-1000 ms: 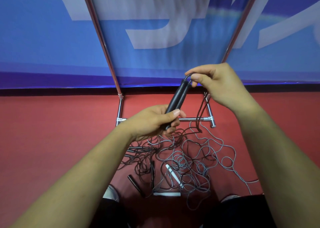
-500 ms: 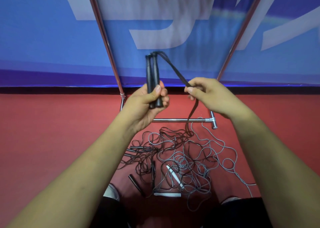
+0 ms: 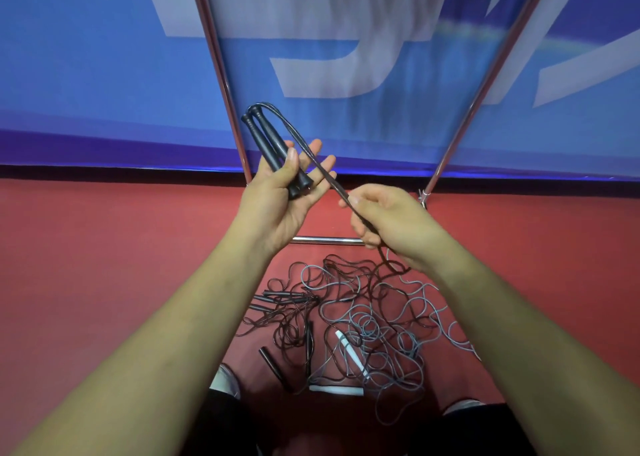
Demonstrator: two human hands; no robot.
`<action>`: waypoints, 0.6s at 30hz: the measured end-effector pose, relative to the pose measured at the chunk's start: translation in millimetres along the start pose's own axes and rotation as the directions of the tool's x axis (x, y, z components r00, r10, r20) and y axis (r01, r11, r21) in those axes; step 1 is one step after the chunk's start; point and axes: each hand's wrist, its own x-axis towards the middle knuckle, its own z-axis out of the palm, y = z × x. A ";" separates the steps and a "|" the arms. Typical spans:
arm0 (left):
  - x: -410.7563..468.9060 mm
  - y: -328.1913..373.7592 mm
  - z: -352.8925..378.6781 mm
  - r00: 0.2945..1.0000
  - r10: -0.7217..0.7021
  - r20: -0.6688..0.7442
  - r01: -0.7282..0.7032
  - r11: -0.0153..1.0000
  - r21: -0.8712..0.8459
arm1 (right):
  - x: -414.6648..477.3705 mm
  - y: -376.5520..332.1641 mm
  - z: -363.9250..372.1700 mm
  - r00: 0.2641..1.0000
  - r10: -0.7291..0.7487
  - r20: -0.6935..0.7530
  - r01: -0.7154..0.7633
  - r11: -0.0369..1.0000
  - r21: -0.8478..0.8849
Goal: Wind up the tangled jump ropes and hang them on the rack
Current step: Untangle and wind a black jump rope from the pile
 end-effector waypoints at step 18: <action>-1.1 -1.7 2.4 0.991 -0.133 -0.005 0.133 0.991 0.014 | -9.8 -1.6 22.3 0.986 -0.166 -0.006 0.153 0.925 -0.347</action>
